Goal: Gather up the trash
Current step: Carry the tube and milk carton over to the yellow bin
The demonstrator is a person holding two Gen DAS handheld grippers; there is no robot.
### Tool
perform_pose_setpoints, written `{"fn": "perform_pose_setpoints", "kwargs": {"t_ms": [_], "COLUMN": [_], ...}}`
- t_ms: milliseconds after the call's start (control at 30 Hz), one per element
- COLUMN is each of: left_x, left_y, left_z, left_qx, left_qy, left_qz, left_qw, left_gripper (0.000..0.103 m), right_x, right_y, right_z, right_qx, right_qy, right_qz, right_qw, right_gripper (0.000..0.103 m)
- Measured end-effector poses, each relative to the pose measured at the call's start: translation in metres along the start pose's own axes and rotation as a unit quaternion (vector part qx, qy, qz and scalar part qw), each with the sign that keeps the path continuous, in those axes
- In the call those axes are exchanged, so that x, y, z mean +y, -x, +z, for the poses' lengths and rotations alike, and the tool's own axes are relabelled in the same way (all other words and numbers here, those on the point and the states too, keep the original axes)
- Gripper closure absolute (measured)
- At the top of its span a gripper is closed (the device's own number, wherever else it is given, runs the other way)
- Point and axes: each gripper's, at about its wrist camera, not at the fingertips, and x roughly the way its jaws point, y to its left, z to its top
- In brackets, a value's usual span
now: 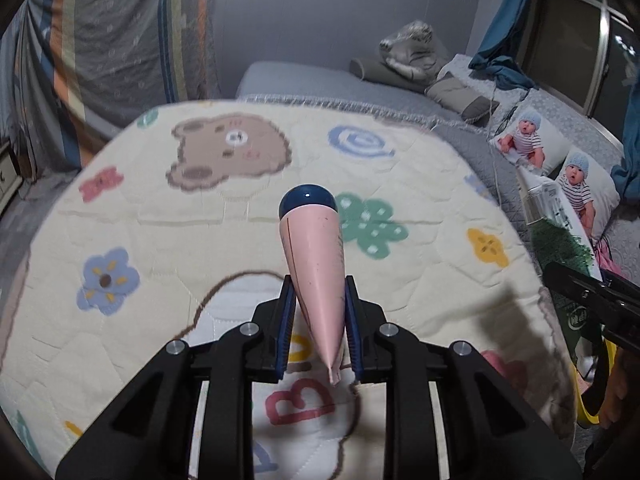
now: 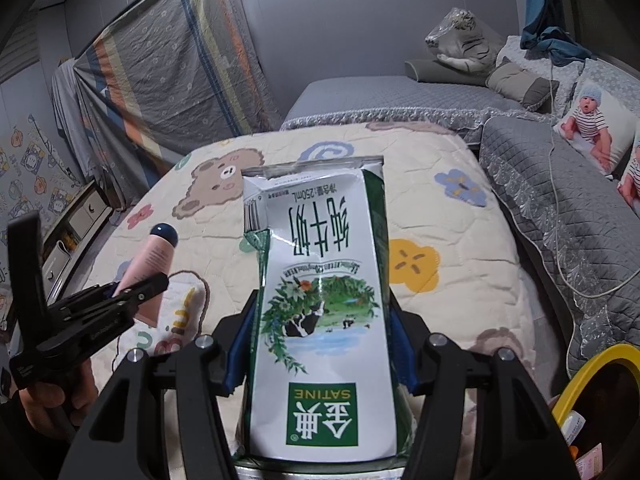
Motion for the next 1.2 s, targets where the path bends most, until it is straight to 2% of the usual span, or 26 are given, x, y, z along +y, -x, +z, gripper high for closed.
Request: {"fn": "perform_pose_setpoints", "kwargs": {"t_ms": [200,400,567,933,1200], "left_x": [-0.041,-0.089,-0.125,-0.212,-0.278], "left_y": [0.045,0.078,0.092,0.108,0.104], "left_z": [0.015,0.025,0.028,0.019,0.001], "left_qx": [-0.057,-0.11,-0.13,-0.147,-0.14], "left_qy": [-0.039,-0.071,-0.091,-0.148,-0.192], "left_qz": [-0.019,-0.055,-0.087,-0.151,-0.195], "left_qw": [0.9975,0.9899,0.9835,0.9662,0.9517], "left_gripper": [0.081,0.081,0.081,0.081,0.081], "right_x": [-0.018,-0.042,-0.066,-0.134,-0.19], "right_y": [0.037,0.077,0.105,0.157,0.183], "right_z": [0.003,0.002,-0.004,-0.041,-0.088], "right_qx": [-0.041,-0.08,-0.105,-0.128,-0.125], "right_qy": [-0.014,-0.03,-0.046,-0.1,-0.157], "right_qz": [-0.011,-0.035,-0.061,-0.129,-0.205], "right_qw": [0.999,0.996,0.992,0.978,0.958], "right_gripper": [0.049,0.049,0.049,0.049,0.049]}}
